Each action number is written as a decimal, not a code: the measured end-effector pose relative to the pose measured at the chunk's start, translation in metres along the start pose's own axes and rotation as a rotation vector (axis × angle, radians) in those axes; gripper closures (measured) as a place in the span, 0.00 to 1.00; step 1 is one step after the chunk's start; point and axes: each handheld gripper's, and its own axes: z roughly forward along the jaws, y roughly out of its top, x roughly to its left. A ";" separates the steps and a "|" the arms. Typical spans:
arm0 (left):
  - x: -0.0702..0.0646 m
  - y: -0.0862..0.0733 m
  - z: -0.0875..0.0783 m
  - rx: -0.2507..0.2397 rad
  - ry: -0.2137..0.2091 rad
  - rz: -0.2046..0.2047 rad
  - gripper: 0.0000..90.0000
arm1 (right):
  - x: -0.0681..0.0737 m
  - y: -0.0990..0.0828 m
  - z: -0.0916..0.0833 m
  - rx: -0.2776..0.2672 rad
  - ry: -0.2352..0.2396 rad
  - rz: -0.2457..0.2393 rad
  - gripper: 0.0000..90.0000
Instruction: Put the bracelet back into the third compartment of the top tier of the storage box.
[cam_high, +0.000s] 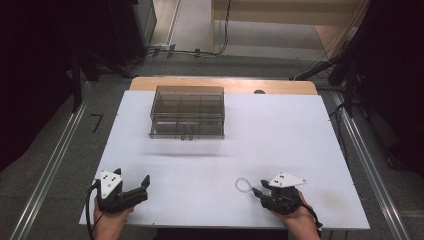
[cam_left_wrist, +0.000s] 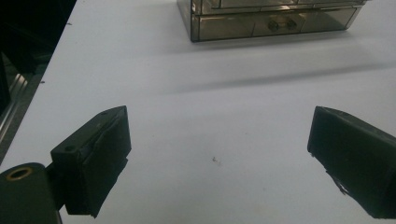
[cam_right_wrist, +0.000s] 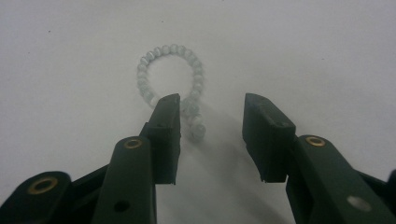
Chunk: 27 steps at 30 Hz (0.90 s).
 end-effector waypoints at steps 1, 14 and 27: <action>0.000 0.000 0.000 0.001 0.000 0.001 0.07 | 0.001 0.000 0.001 0.002 0.004 -0.001 0.64; 0.000 0.000 0.000 -0.001 -0.001 0.001 0.07 | 0.001 0.000 0.004 0.016 0.034 -0.019 0.86; 0.000 0.000 -0.001 -0.002 -0.001 0.000 0.07 | 0.000 0.002 0.001 0.009 0.044 -0.005 0.92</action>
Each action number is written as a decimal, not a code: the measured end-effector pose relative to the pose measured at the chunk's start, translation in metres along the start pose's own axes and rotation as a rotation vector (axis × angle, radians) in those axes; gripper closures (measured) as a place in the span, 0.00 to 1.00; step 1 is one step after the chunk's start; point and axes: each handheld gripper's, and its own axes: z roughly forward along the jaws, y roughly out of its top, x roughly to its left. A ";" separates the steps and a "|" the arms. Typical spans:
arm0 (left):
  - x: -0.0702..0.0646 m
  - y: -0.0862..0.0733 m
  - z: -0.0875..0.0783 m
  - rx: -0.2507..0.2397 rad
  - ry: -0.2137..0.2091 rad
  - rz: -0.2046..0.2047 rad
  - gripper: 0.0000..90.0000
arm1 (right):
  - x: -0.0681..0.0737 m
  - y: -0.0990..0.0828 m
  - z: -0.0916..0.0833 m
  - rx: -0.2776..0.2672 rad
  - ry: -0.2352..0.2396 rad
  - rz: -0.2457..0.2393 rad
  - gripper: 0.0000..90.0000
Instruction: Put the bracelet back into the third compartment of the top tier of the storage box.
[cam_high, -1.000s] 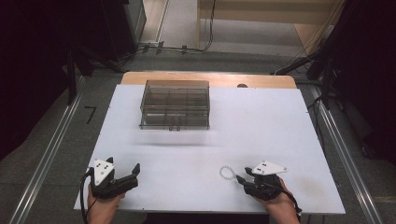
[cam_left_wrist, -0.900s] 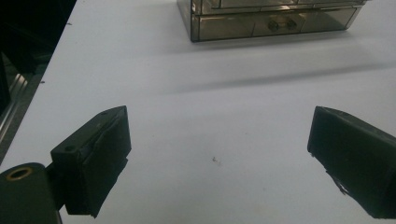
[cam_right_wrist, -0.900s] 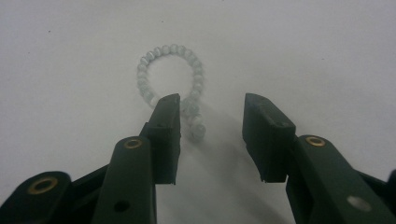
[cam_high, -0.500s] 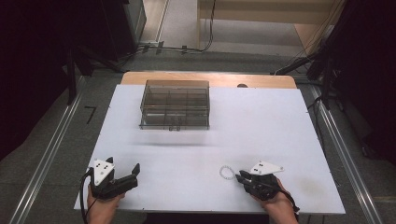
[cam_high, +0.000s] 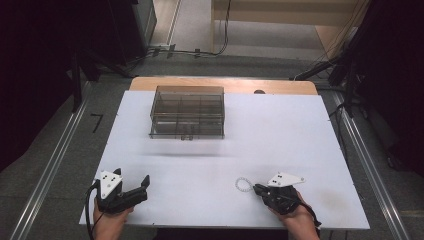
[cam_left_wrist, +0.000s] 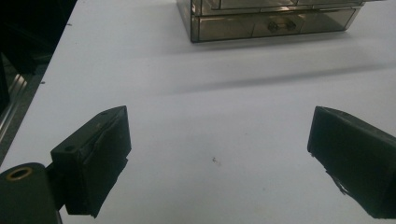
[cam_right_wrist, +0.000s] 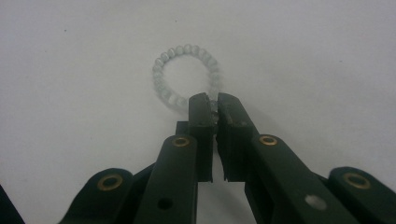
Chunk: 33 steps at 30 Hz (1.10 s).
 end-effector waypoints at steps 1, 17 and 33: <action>0.000 0.000 0.000 0.001 0.000 0.002 0.07 | -0.001 0.001 -0.001 -0.010 0.001 0.000 0.92; 0.000 0.000 0.001 0.001 -0.001 0.002 0.07 | -0.002 0.010 -0.009 -0.059 0.016 0.006 0.92; 0.000 0.000 0.000 0.002 0.000 0.000 0.07 | -0.004 0.022 -0.013 -0.108 0.022 0.013 0.92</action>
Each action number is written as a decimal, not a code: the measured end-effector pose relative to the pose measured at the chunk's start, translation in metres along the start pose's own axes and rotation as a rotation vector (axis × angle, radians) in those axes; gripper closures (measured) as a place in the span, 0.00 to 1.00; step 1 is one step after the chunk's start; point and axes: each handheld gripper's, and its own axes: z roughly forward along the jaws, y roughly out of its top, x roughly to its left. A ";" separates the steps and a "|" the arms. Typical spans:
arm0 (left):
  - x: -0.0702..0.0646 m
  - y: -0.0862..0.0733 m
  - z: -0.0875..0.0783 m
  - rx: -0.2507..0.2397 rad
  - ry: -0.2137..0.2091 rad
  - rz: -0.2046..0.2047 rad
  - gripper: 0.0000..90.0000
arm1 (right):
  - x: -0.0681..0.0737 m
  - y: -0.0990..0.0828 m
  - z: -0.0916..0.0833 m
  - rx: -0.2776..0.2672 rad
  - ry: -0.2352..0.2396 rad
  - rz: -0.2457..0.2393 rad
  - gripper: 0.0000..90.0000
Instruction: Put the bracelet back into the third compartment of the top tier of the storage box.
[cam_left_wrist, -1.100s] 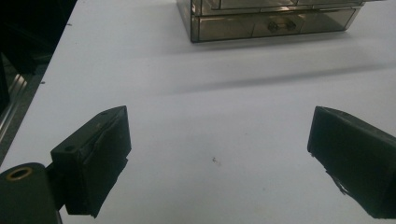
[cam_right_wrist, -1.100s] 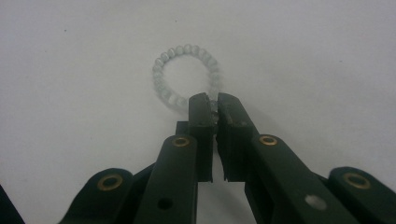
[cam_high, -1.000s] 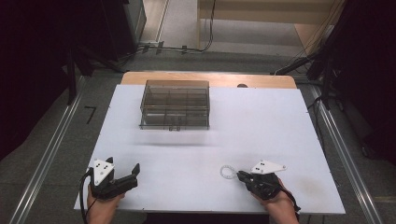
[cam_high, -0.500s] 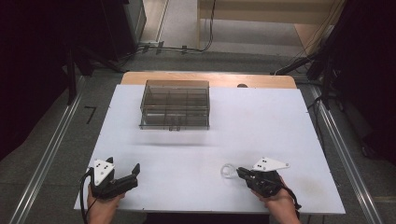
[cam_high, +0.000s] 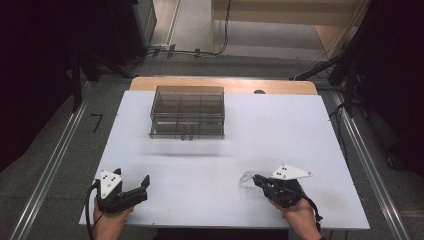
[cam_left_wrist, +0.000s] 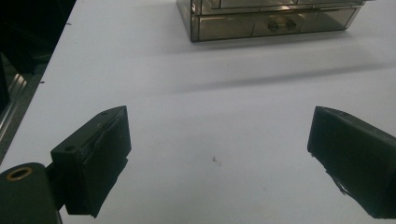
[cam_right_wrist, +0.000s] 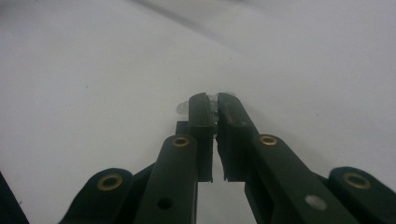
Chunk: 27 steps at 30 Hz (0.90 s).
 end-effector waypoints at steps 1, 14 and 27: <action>0.000 0.000 0.000 0.001 0.001 0.001 0.07 | 0.000 0.001 0.000 0.000 0.000 0.004 0.92; 0.001 0.000 0.000 0.002 0.001 -0.001 0.07 | -0.003 0.014 0.001 -0.040 -0.006 0.004 0.92; 0.001 0.000 0.000 0.003 0.003 -0.003 0.07 | -0.003 0.024 0.005 -0.052 -0.002 0.005 0.92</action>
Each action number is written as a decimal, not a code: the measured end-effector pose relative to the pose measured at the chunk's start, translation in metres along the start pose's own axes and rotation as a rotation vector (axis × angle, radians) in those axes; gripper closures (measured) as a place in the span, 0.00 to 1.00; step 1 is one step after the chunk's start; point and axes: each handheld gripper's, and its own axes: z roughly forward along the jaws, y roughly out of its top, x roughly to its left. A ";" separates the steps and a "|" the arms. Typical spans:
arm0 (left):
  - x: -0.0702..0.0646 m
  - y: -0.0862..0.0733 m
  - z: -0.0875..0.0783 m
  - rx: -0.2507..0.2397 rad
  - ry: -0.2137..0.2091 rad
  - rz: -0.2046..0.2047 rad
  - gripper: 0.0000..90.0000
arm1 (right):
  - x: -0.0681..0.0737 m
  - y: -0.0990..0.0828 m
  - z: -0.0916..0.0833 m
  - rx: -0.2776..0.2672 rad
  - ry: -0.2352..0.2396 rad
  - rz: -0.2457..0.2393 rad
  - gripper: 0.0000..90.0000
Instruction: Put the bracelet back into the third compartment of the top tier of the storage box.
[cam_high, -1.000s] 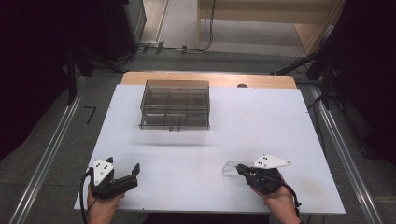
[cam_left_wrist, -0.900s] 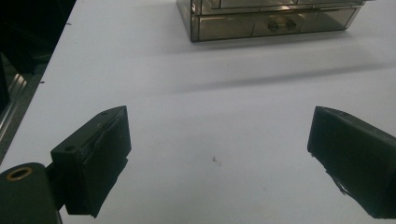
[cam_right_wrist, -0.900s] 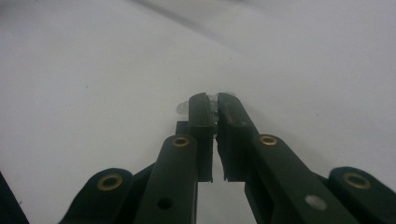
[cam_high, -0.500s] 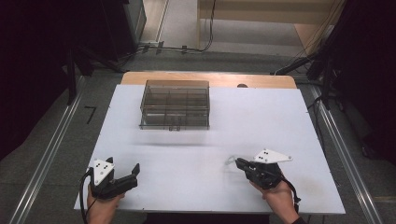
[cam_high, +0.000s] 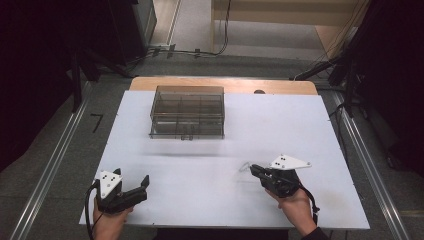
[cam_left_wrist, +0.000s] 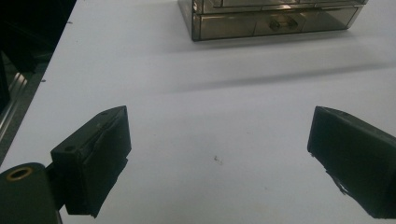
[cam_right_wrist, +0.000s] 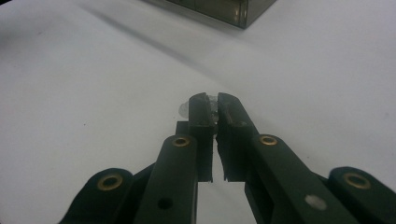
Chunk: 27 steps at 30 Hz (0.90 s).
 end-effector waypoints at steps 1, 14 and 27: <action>0.000 0.000 0.000 0.000 0.000 0.000 0.07 | 0.000 0.003 0.001 -0.005 0.001 -0.003 0.92; 0.001 0.000 0.000 0.001 0.001 -0.004 0.07 | 0.002 0.020 0.011 -0.026 0.013 -0.006 0.92; 0.001 0.000 0.000 -0.002 0.000 -0.009 0.07 | 0.005 0.034 0.024 -0.036 0.026 -0.008 0.92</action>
